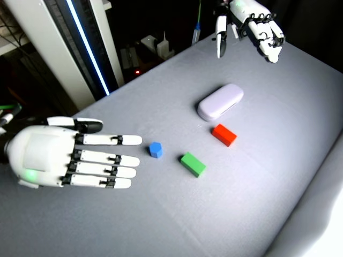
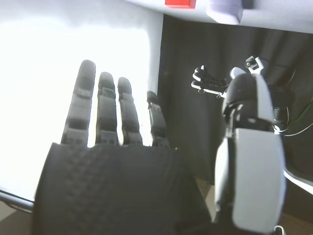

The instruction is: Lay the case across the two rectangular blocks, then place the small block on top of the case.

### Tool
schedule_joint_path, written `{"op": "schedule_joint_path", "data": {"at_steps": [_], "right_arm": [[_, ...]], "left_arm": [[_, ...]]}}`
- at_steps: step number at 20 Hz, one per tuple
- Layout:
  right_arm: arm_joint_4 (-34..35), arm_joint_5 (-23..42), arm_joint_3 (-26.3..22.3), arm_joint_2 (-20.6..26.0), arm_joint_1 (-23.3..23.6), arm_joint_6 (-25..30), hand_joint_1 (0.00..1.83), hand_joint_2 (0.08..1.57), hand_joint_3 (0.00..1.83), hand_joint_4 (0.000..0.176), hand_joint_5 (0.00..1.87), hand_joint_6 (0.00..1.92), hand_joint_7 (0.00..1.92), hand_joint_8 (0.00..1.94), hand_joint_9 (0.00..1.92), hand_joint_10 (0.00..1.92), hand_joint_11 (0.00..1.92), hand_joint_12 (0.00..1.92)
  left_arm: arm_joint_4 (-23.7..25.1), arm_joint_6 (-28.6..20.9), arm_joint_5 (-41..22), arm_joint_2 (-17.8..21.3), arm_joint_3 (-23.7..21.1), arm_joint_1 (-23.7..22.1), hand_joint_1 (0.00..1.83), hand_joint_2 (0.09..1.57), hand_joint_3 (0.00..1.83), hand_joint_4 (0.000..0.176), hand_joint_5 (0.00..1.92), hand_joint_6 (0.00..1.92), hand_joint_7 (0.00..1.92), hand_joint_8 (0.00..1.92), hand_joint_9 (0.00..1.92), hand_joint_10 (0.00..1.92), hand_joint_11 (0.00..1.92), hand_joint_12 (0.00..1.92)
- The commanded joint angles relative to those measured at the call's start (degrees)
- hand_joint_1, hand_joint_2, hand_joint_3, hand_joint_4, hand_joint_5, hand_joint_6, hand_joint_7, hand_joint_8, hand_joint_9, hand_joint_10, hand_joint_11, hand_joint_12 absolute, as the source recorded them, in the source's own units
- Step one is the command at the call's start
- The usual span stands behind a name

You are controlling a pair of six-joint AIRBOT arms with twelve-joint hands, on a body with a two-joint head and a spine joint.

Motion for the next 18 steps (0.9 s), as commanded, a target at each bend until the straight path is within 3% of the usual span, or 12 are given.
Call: {"op": "schedule_joint_path", "data": {"at_steps": [1,2,3,4,5,7,11,14,17,18], "right_arm": [[1.25,5.96,0.5,-0.05,0.82,0.37,0.8,1.31,0.0,0.0,0.39,0.0,0.34,0.0,0.28,0.01,0.06,0.47],[1.12,5.54,0.61,-0.08,0.84,0.37,0.81,1.31,0.0,0.0,0.39,0.0,0.35,0.0,0.29,0.01,0.07,0.47],[0.93,5.05,0.75,-0.09,0.96,0.44,0.83,1.31,0.0,0.0,0.39,0.0,0.35,0.0,0.3,0.01,0.09,0.47],[0.78,4.83,0.83,-0.09,1.08,0.49,0.83,1.31,0.0,0.0,0.39,0.0,0.35,0.0,0.3,0.01,0.09,0.47],[0.58,4.69,0.9,-0.09,1.24,0.53,0.83,1.31,0.0,0.0,0.39,0.0,0.35,0.0,0.3,0.01,0.08,0.47],[0.22,4.63,0.93,-0.14,1.45,0.61,0.82,1.31,0.0,0.0,0.39,0.0,0.36,0.0,0.31,0.01,0.09,0.48],[-0.97,4.63,0.92,-0.3,1.93,1.45,0.82,1.31,0.0,0.0,0.39,0.0,0.34,0.0,0.29,0.0,0.07,0.49],[-1.16,4.51,0.92,-0.34,1.94,1.55,0.83,1.3,0.0,0.0,0.39,0.0,0.33,0.0,0.29,0.0,0.08,0.5],[-1.29,4.21,0.92,-0.36,1.94,1.69,0.84,1.31,0.0,0.0,0.39,0.0,0.33,0.0,0.29,0.0,0.06,0.55],[-1.29,4.2,0.92,-0.36,1.94,1.71,0.87,1.3,0.0,0.0,0.4,0.0,0.33,0.0,0.29,0.0,0.06,0.56]], "left_arm": [[0.24,-0.09,-3.04,-0.6,0.71,-0.92,0.69,0.97,0.01,0.011,0.41,0.0,0.28,0.01,0.2,0.01,0.0,0.37],[0.49,-0.09,-1.02,-1.03,1.45,-1.41,0.68,0.97,0.0,0.031,0.39,0.0,0.28,0.0,0.19,0.01,0.0,0.37],[1.18,-0.09,1.83,-1.45,2.41,-2.25,0.62,0.94,0.0,0.085,0.34,0.0,0.27,0.0,0.2,0.0,0.0,0.42],[1.74,-0.09,3.41,-1.61,2.89,-2.89,0.62,0.94,0.0,0.085,0.34,0.0,0.27,0.0,0.2,0.0,0.0,0.42],[2.51,-0.09,5.18,-1.77,3.39,-3.72,0.61,0.95,0.0,0.113,0.29,0.0,0.24,0.0,0.18,0.0,0.0,0.38],[4.56,-0.09,9.9,-2.28,4.73,-5.62,0.7,0.9,0.0,0.091,0.3,0.0,0.28,0.01,0.24,0.01,0.0,0.45],[6.91,-0.05,17.94,-4.5,7.84,-8.5,0.86,0.84,0.0,0.072,0.33,0.01,0.36,0.01,0.33,0.02,0.0,0.41],[8.26,0.17,23.26,-6.44,10.23,-10.55,0.88,0.83,0.0,0.041,0.36,0.0,0.38,0.0,0.36,0.0,0.0,0.44],[8.38,2.83,28.23,-8.33,12.13,-12.61,0.89,0.82,0.0,0.037,0.38,0.0,0.41,0.0,0.39,0.0,0.0,0.51],[8.37,3.81,29.85,-8.98,12.81,-13.27,0.89,0.82,0.0,0.046,0.37,0.0,0.4,0.0,0.39,0.0,0.0,0.51]]}}
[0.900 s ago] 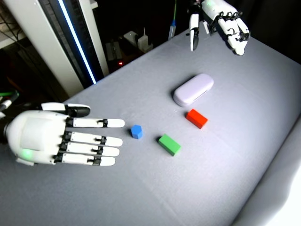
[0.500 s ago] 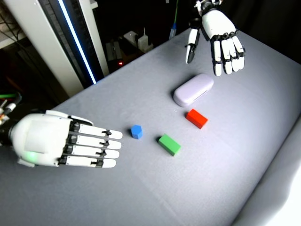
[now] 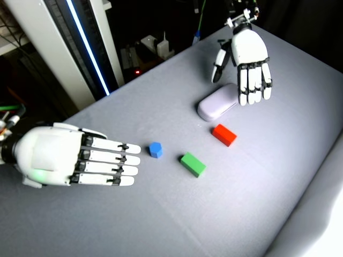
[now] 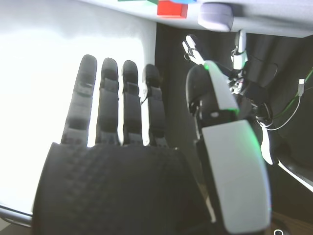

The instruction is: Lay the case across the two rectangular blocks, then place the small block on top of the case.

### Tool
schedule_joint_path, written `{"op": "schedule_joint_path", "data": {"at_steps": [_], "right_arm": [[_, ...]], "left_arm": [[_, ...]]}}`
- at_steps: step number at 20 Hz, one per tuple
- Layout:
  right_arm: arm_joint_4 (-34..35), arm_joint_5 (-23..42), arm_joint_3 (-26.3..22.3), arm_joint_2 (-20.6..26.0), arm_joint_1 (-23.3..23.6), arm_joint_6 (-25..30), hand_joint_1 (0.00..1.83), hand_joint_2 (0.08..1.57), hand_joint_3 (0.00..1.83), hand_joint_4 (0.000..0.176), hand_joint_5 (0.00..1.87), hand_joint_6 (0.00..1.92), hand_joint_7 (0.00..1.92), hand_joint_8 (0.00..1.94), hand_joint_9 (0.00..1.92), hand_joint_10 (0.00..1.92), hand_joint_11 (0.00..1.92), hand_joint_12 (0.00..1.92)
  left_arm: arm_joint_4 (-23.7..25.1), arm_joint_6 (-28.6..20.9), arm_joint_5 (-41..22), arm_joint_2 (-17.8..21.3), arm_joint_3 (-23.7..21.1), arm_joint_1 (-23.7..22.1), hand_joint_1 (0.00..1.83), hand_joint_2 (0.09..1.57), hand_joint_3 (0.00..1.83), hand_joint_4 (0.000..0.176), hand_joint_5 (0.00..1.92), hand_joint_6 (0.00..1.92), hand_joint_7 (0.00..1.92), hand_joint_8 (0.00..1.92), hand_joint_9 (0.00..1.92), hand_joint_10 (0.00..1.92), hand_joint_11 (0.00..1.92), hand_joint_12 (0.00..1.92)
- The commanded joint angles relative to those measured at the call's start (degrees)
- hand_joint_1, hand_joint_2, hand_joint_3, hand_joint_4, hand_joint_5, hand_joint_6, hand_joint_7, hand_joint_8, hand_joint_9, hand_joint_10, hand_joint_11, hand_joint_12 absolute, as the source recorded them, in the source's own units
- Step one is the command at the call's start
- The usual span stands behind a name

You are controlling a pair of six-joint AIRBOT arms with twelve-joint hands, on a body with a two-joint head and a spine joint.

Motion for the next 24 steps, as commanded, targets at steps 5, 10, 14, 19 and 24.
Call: {"op": "schedule_joint_path", "data": {"at_steps": [5,10,14,19,24], "right_arm": [[1.49,6.64,0.25,-0.09,0.59,0.6,0.87,1.31,0.0,0.0,0.4,0.01,0.33,0.01,0.29,0.0,0.0,0.71],[1.42,6.63,0.12,-0.16,0.56,0.74,0.88,1.31,0.0,0.0,0.43,0.01,0.34,0.0,0.31,0.01,0.03,0.74],[1.19,6.55,0.13,-0.16,0.48,1.07,0.87,1.31,0.0,0.0,0.43,0.0,0.35,0.0,0.32,0.01,0.02,0.75],[1.19,6.47,0.16,-0.16,0.48,1.07,0.91,1.31,0.0,0.0,0.44,0.0,0.36,0.0,0.33,0.0,0.0,0.85],[1.27,6.47,0.28,-0.29,0.56,1.07,0.87,1.31,0.0,0.0,0.44,0.0,0.35,0.0,0.32,0.0,0.0,0.85]], "left_arm": [[-1.27,4.33,1.11,-3.21,2.76,-2.5,0.88,0.81,0.0,0.03,0.39,0.01,0.43,0.01,0.48,0.03,0.2,0.62],[-2.69,5.43,1.53,-3.85,3.35,-2.69,1.11,0.97,0.01,0.0,0.72,0.02,0.9,0.05,1.01,0.11,0.72,0.99],[-2.05,5.04,-4.16,-1.87,0.13,-2.68,1.28,1.1,0.0,0.0,1.07,0.57,1.0,1.2,1.08,1.1,0.98,1.51],[2.69,-2.39,-18.03,2.85,-4.25,-3.93,1.27,1.13,0.0,0.0,1.05,0.57,0.93,1.35,1.03,1.45,0.99,1.72],[6.19,-5.38,-18.7,-1.33,-1.31,-11.16,1.29,1.07,0.0,0.0,1.01,0.71,1.14,0.93,1.18,0.6,0.93,1.2]]}}
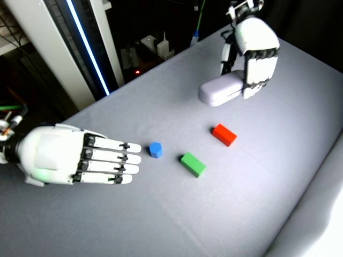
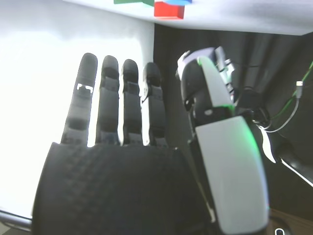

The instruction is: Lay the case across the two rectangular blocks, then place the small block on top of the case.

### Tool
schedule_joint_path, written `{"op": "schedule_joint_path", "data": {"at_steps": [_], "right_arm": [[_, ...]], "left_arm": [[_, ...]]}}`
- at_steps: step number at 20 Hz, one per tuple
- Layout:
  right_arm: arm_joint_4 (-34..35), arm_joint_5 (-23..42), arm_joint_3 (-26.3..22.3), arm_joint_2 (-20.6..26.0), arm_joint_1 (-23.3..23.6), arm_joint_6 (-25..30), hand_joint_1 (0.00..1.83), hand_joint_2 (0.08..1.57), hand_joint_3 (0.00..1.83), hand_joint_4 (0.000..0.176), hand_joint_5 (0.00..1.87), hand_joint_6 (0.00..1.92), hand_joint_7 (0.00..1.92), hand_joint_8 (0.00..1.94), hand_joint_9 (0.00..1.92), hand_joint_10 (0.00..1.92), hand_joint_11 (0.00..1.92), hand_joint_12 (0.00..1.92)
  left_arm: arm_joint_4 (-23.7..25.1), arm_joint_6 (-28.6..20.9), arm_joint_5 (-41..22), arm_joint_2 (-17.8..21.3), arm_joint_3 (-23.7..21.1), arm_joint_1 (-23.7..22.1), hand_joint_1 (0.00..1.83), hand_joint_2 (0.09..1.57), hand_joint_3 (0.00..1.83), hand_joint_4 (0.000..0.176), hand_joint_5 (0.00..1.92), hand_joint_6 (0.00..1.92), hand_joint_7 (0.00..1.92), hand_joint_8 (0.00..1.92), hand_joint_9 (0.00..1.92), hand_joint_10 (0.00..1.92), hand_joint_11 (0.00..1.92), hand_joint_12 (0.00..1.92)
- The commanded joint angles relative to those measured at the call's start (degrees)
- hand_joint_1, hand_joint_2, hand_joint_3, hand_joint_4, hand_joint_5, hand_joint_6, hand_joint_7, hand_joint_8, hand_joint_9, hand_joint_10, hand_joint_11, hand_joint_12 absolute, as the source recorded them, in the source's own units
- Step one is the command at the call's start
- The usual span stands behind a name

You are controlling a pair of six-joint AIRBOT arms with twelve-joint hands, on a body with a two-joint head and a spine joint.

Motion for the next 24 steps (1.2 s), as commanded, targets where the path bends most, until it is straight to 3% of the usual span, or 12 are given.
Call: {"op": "schedule_joint_path", "data": {"at_steps": [1,2,3,4,6,7,12,13,17,21,22,24], "right_arm": [[1.71,6.51,0.34,0.05,0.64,0.37,0.86,1.31,0.0,0.0,0.44,0.0,0.35,0.0,0.31,0.0,0.0,0.81],[1.71,6.51,0.34,0.04,0.71,0.37,0.86,1.31,0.0,0.0,0.44,0.0,0.35,0.0,0.31,0.0,0.0,0.8],[1.71,6.51,0.34,0.04,0.76,0.37,0.86,1.31,0.0,0.0,0.44,0.0,0.36,0.01,0.32,0.01,0.0,0.8],[1.71,6.51,0.35,0.03,0.78,0.37,0.82,1.31,0.0,0.0,0.42,0.0,0.34,0.0,0.3,0.0,0.0,0.74],[1.69,6.51,0.46,-0.13,0.78,0.4,0.83,1.32,0.0,0.0,0.42,0.0,0.33,0.0,0.3,0.0,0.0,0.74],[1.68,6.51,0.56,-0.26,0.82,0.41,0.83,1.31,0.0,0.0,0.43,0.0,0.33,0.0,0.3,0.0,0.0,0.77],[1.1,5.92,0.9,-0.58,1.19,0.41,0.82,1.32,0.0,0.0,0.43,0.0,0.36,0.01,0.32,0.01,0.0,0.8],[1.03,5.82,0.97,-0.61,1.21,0.44,0.81,1.32,0.0,0.0,0.43,0.0,0.37,0.0,0.33,0.0,0.0,0.85],[0.66,5.56,1.25,-0.84,1.45,0.67,0.81,1.33,0.0,0.0,0.44,0.0,0.38,0.0,0.33,0.0,0.0,0.81],[0.12,5.02,1.56,-1.27,1.86,0.9,0.76,1.32,0.0,0.0,0.45,0.0,0.39,0.0,0.35,0.01,0.03,0.83],[-0.08,4.84,1.69,-1.39,1.97,1.07,0.78,1.32,0.0,0.0,0.44,0.0,0.38,0.0,0.34,0.0,0.02,0.82],[-0.52,4.49,1.98,-1.72,2.2,1.45,0.88,1.32,0.0,0.0,0.45,0.0,0.4,0.0,0.36,0.01,0.02,0.83]], "left_arm": [[0.48,-0.24,-5.51,-1.73,1.15,-2.06,1.29,1.07,0.0,0.0,1.03,0.71,1.17,0.88,1.19,0.54,0.96,1.13],[0.65,-0.24,-4.16,-3.53,2.39,-3.8,1.3,1.05,0.0,0.0,1.07,0.63,1.21,0.81,1.23,0.48,0.99,1.1],[0.62,-0.24,-3.27,-4.78,3.43,-4.93,1.39,1.03,0.0,0.0,1.1,0.55,1.23,0.62,1.13,0.92,0.95,1.07],[0.21,0.22,-1.27,-7.26,5.26,-6.76,1.39,1.06,0.0,0.0,1.0,0.78,1.15,0.69,1.01,1.11,0.88,1.08],[-0.69,1.05,0.53,-9.57,6.92,-7.73,1.29,1.07,0.0,0.0,1.02,0.8,1.14,0.82,1.02,0.84,0.84,1.16],[-1.46,1.64,1.35,-10.51,7.59,-7.94,1.37,1.08,0.0,0.0,0.98,0.84,1.09,0.81,0.98,1.11,0.86,1.16],[-7.39,3.95,6.96,-15.77,12.71,-6.83,1.39,1.08,0.0,0.0,1.02,0.71,1.05,0.88,0.98,1.22,0.81,1.24],[-7.75,3.94,7.86,-16.53,13.54,-6.77,1.28,1.09,0.01,0.0,1.02,0.75,1.03,1.05,0.96,0.99,0.79,1.31],[-8.77,3.91,9.83,-19.1,16.07,-6.95,1.39,1.1,0.0,0.0,1.06,0.57,1.05,0.94,0.88,1.38,0.66,1.41],[-9.11,3.9,10.86,-20.49,17.43,-7.44,1.39,1.1,0.0,0.0,0.99,0.68,1.03,0.93,0.96,1.3,0.72,1.4],[-9.11,3.89,11.29,-20.81,17.8,-7.51,1.28,1.1,0.01,0.0,0.99,0.76,1.02,1.08,0.93,1.05,0.73,1.44],[-9.22,3.52,12.23,-21.57,18.88,-7.57,1.26,1.12,0.0,0.0,0.99,0.76,0.99,1.19,0.91,1.06,0.72,1.55]]}}
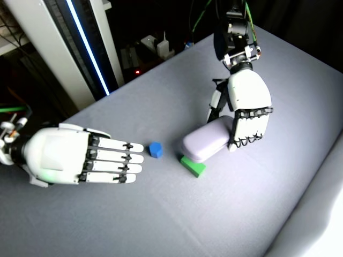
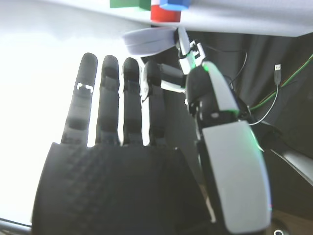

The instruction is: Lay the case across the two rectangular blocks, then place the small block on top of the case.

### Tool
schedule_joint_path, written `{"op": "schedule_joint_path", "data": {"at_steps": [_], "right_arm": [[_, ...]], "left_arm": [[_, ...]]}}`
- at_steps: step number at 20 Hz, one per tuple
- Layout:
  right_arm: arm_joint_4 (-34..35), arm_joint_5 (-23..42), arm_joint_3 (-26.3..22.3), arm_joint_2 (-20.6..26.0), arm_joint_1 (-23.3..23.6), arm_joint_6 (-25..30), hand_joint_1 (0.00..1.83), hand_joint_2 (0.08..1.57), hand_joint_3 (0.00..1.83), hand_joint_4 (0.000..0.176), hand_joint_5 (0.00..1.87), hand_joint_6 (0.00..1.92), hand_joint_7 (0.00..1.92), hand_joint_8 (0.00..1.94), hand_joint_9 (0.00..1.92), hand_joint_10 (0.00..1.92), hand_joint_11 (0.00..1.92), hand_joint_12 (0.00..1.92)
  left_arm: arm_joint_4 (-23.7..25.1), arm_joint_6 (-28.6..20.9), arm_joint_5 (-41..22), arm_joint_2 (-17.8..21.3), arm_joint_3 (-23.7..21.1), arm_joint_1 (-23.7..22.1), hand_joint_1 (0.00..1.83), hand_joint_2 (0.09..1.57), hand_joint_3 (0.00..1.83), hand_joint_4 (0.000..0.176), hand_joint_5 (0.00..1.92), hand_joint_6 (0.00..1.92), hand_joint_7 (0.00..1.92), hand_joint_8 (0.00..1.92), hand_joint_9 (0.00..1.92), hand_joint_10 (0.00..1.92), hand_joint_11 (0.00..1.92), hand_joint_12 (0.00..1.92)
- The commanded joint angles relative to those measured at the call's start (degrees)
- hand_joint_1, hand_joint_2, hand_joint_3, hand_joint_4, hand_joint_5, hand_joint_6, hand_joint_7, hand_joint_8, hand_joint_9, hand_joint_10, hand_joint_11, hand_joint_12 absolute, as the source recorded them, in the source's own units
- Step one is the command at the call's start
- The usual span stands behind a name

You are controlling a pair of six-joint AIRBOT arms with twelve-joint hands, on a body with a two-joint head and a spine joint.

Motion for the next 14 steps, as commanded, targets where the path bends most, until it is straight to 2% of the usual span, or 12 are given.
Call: {"op": "schedule_joint_path", "data": {"at_steps": [1,3,5,6,7,8,9,10,11,13,14], "right_arm": [[1.48,6.14,0.3,0.05,0.8,0.64,0.85,1.32,0.0,0.0,0.44,0.0,0.38,0.0,0.34,0.0,0.0,0.84],[1.38,6.09,0.34,0.01,0.87,0.68,0.86,1.31,0.0,0.0,0.44,0.0,0.39,0.0,0.36,0.0,0.0,0.92],[1.38,6.09,0.37,0.0,0.87,0.72,0.87,1.31,0.0,0.0,0.45,0.0,0.39,0.0,0.36,0.0,0.0,0.9],[1.38,6.07,0.38,-0.02,0.87,0.72,0.86,1.31,0.0,0.0,0.45,0.0,0.41,0.01,0.37,0.01,0.01,0.91],[1.38,6.05,0.38,-0.02,0.87,0.73,0.86,1.31,0.0,0.0,0.45,0.0,0.41,0.0,0.37,0.0,0.0,0.93],[1.37,6.04,0.38,-0.02,0.87,0.75,0.85,1.31,0.0,0.0,0.45,0.0,0.41,0.0,0.37,0.0,0.0,0.94],[1.37,6.03,0.38,-0.03,0.87,0.83,0.85,1.31,0.0,0.0,0.45,0.0,0.4,0.0,0.37,0.0,0.0,0.94],[1.37,6.03,0.38,-0.03,0.87,0.85,0.86,1.31,0.0,0.0,0.45,0.0,0.4,0.0,0.37,0.0,0.0,0.94],[1.37,6.03,0.38,-0.03,0.87,0.88,0.85,1.32,0.0,0.0,0.44,0.0,0.4,0.0,0.37,0.0,0.0,0.96],[1.37,6.03,0.38,-0.03,0.87,0.92,0.87,1.31,0.0,0.0,0.47,0.0,0.42,0.0,0.38,0.0,0.0,0.99],[1.37,6.03,0.37,-0.03,0.87,0.97,0.83,1.32,0.0,0.0,0.45,0.0,0.4,0.0,0.38,0.0,0.0,0.97]], "left_arm": [[0.13,-1.0,-6.3,-0.34,0.55,-1.1,1.27,1.12,0.0,0.0,1.01,0.69,0.98,1.23,0.92,1.17,0.76,1.6],[0.12,-1.14,-6.12,-0.71,0.9,-1.1,1.26,1.14,0.0,0.0,0.98,0.68,0.94,1.32,0.89,1.38,0.77,1.74],[0.1,-1.14,-5.74,-0.96,1.15,-1.11,1.26,1.14,0.0,0.0,0.96,0.7,0.94,1.32,0.89,1.36,0.75,1.74],[0.1,-1.14,-5.47,-1.13,1.39,-1.12,1.26,1.14,0.0,0.0,0.92,0.78,0.98,1.25,0.9,1.12,0.72,1.58],[0.1,-1.14,-5.34,-1.23,1.53,-1.14,1.26,1.14,0.0,0.0,0.89,0.86,0.98,1.23,0.86,0.93,0.61,1.49],[-0.02,-1.14,-5.16,-1.33,1.69,-1.15,1.34,1.1,0.0,0.0,0.84,0.35,1.0,1.02,0.84,0.7,0.55,1.32],[-0.14,-1.14,-5.05,-1.37,1.74,-1.15,1.25,1.05,0.0,0.0,0.83,0.11,0.88,0.42,0.85,0.38,0.5,1.12],[-0.14,-1.14,-5.01,-1.39,1.74,-1.15,1.21,1.02,0.0,0.0,0.8,0.02,0.88,0.15,0.87,0.21,0.49,1.05],[-0.14,-1.14,-4.97,-1.4,1.74,-1.14,1.17,1.02,0.0,0.0,0.77,0.0,0.88,0.05,0.89,0.15,0.49,1.1],[-0.18,-1.15,-4.96,-1.47,1.74,-1.11,1.13,0.99,0.0,0.0,0.74,0.0,0.85,0.01,0.88,0.09,0.4,1.23],[-0.18,-1.15,-4.96,-1.48,1.73,-1.12,1.11,0.97,0.0,0.0,0.72,0.0,0.79,0.0,0.83,0.05,0.35,1.21]]}}
